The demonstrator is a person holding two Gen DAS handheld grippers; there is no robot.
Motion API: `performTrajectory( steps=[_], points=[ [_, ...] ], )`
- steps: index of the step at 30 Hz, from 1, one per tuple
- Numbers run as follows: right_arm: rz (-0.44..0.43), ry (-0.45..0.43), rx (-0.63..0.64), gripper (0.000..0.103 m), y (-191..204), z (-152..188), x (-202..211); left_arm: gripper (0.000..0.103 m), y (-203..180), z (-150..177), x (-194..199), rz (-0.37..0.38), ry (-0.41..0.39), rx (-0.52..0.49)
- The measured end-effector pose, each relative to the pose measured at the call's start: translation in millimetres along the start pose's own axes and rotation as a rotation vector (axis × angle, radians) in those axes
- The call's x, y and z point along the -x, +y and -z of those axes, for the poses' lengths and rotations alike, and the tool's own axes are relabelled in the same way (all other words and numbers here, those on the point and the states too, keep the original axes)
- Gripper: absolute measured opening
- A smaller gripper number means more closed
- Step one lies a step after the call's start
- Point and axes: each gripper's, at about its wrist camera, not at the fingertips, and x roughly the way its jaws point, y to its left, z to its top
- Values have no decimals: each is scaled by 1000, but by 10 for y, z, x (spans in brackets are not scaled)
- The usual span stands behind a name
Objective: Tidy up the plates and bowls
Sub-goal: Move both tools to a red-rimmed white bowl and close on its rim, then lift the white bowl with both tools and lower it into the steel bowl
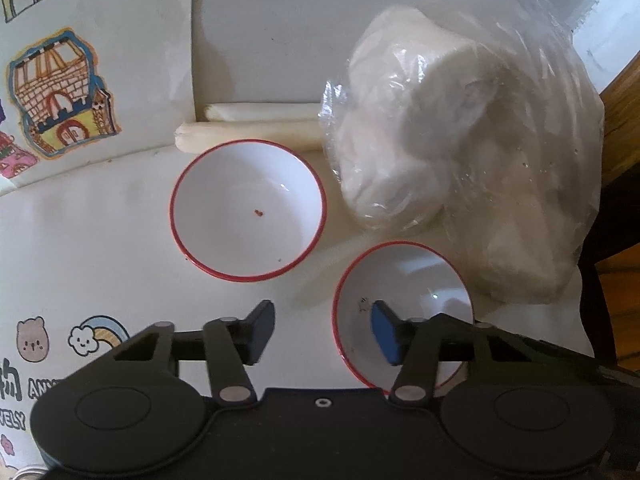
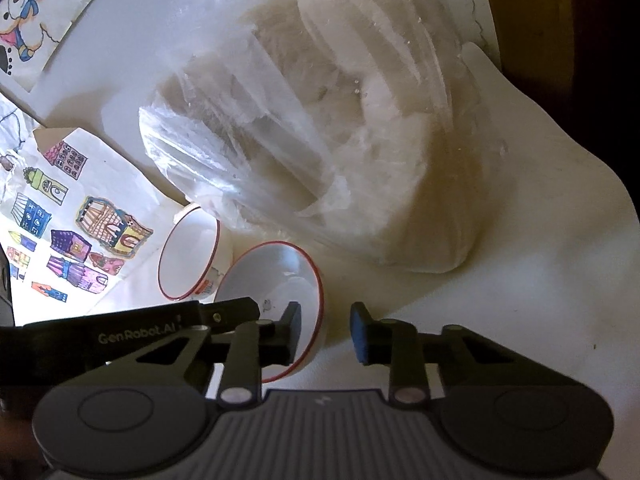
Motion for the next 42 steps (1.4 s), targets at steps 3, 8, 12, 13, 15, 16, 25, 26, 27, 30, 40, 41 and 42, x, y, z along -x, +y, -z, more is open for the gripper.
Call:
performTrajectory(
  steps=[3,8,12,13,15,16,25,26,27,30,40,41,42],
  points=[
    [-11,10,-7,18,-2,10,-16,26,-44,5,-18,20,19,4],
    [-13,21,3,15,29,3,-31,8,-19,13,-39,55,20,9],
    [-5,28,11,14,47,9,-1,8,-12,57,20,62,15,-1],
    [-6,27,14,13,53,19,17,8,-18,68,34,64,13,-3],
    [-9,27,19,13,53,33,59,8,-29,103,78,70,9,-5],
    [-8,27,23,13,62,43,80,8,-30,129,109,74,6,-6],
    [-1,8,46,13,193,204,327,8,-19,308,426,109,-27,-9],
    [0,7,48,13,226,228,354,8,-15,331,478,113,-33,-9],
    [0,3,51,13,248,252,393,8,-24,366,530,117,-38,-10],
    [-5,-2,60,13,320,310,507,8,70,454,701,130,-51,-9],
    [-26,-3,78,13,523,556,726,8,281,650,998,146,-66,8],
    [-26,1,82,13,541,585,741,8,306,679,1015,149,-66,13],
    [-27,7,83,13,559,614,752,8,337,717,1041,153,-65,19]
  ],
)
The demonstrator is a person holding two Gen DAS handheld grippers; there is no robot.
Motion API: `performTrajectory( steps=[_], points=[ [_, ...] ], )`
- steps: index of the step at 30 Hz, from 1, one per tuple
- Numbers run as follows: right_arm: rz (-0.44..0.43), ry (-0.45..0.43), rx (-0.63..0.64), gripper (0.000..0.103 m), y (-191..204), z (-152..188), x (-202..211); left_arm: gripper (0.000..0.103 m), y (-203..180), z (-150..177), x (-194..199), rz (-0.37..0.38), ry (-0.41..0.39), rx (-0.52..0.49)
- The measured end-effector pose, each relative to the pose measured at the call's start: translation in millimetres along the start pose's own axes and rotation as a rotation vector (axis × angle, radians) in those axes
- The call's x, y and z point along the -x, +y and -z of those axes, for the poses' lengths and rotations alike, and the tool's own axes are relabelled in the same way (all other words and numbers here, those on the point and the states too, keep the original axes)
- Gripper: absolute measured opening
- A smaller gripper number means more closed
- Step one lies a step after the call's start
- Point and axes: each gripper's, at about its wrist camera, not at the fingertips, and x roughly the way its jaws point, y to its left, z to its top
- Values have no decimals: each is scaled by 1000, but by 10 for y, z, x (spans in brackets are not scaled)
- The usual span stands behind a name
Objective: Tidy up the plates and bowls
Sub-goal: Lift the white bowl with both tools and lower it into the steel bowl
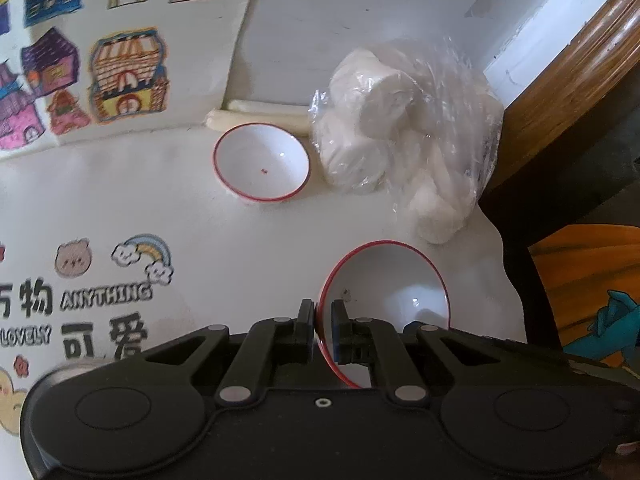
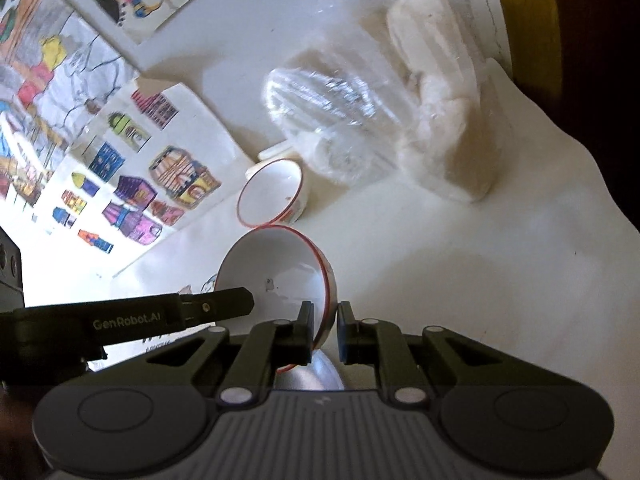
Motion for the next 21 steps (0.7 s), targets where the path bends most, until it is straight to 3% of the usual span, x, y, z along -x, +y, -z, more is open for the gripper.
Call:
performTrajectory(
  steps=[9,21],
  points=[
    [-1,58,47,13,160,241,40,8,167,278,151,7,43,27],
    [12,135,28,13,87,441,-1,8,210,462,59,4,123,37]
  ],
)
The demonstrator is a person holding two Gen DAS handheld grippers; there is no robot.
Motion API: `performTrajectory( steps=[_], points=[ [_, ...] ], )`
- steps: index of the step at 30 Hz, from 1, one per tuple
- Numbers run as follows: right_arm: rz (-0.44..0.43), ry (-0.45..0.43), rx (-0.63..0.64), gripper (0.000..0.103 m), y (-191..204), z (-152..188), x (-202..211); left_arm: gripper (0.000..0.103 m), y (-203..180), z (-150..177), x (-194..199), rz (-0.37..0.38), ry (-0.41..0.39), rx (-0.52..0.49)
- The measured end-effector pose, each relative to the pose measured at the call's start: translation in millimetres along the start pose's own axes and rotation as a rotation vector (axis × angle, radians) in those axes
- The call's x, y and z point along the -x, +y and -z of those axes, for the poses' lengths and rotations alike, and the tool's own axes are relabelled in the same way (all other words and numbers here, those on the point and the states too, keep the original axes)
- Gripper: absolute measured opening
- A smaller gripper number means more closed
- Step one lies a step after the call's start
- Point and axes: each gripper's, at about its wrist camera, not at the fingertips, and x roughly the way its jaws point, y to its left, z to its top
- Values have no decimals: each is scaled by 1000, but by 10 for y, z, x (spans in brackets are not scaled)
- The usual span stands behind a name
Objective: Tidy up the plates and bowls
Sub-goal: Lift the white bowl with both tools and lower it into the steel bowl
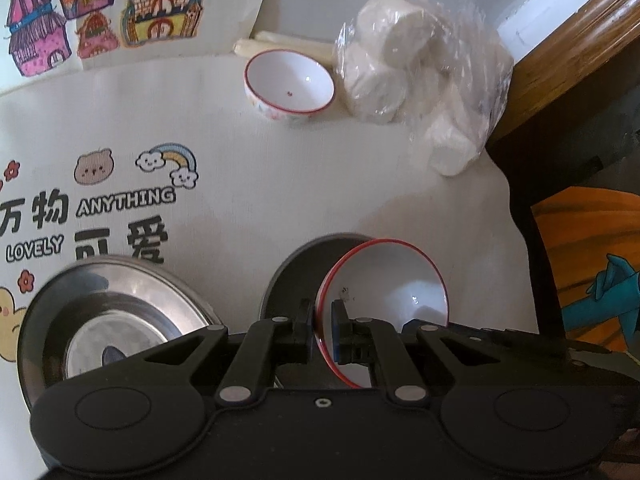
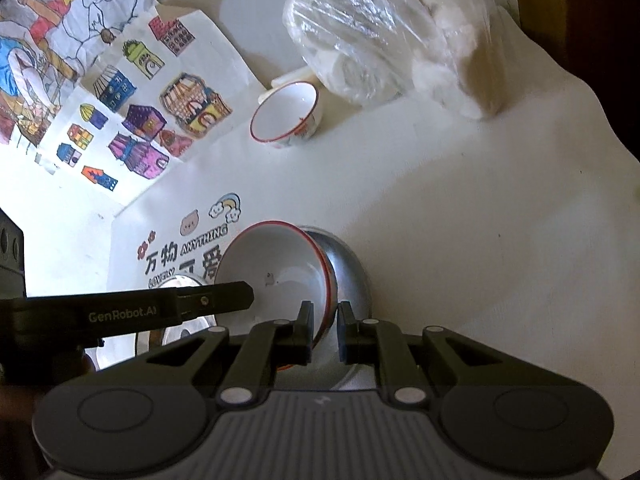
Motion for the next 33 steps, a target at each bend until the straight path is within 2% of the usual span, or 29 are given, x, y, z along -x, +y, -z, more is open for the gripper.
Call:
performTrajectory(
  steps=[17,33],
  points=[
    [2,67,-5,13,-38,-3,-119,8,19,32,-132,-44,69,29],
    [-9,86,22,13,-30,-71,-217,8,40,20,-202,-79,82,66]
  ],
)
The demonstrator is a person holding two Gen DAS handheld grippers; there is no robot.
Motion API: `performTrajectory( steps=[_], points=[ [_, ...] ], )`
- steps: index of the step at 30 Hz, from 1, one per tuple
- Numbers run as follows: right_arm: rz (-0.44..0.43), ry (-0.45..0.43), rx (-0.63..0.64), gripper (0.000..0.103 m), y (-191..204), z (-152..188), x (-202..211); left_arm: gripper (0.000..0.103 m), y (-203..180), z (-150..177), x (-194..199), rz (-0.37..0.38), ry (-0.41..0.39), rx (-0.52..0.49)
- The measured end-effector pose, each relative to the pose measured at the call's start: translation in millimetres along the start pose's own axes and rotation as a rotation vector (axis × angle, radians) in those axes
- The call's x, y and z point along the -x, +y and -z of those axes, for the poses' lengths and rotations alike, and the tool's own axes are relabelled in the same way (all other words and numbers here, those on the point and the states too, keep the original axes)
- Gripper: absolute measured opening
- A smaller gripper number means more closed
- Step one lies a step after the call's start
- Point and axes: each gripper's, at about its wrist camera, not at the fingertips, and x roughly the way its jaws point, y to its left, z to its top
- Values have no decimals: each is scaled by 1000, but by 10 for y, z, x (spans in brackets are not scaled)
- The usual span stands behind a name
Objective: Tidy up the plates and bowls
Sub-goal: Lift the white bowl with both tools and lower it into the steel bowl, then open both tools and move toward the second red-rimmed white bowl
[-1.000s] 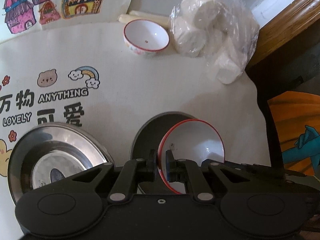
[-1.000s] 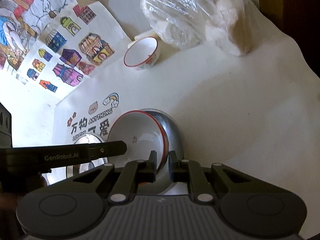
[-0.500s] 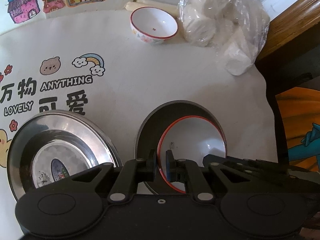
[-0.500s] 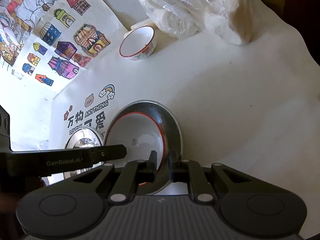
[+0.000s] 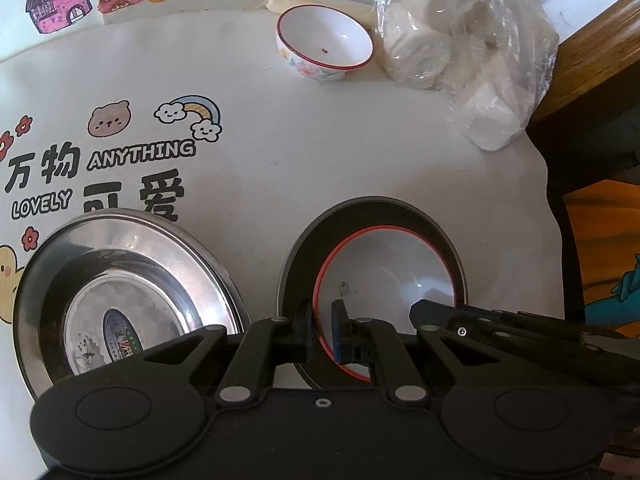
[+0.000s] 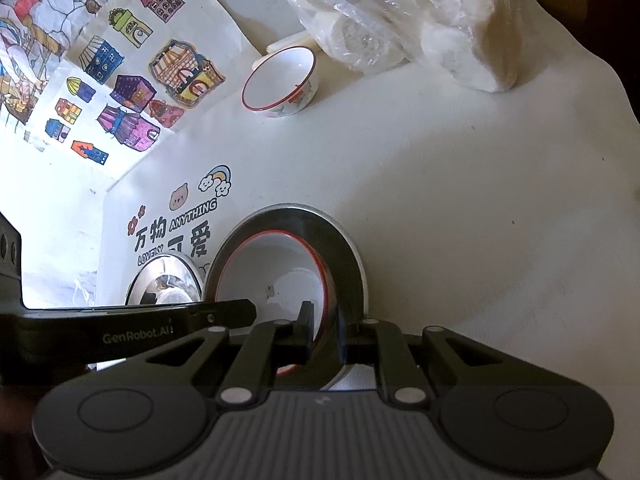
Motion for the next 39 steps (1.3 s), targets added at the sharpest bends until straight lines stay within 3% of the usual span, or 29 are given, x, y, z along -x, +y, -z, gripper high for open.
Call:
performTrajectory(
  steps=[19,32,35,39],
  points=[
    [-26,-10,43,15,-46,-61,11,16,-30,-25,109,-1,-24,27],
    [-58,-50,77,17,-91,-159,165,23,-88,-193,356,-7,-120,49],
    [-68,-70,82,22,-121,-220,189,39,-44,-288,380,-28,-156,73],
    [-71,-81,75,27,-202,-343,151,77,61,-425,369,-28,-208,130]
  ],
)
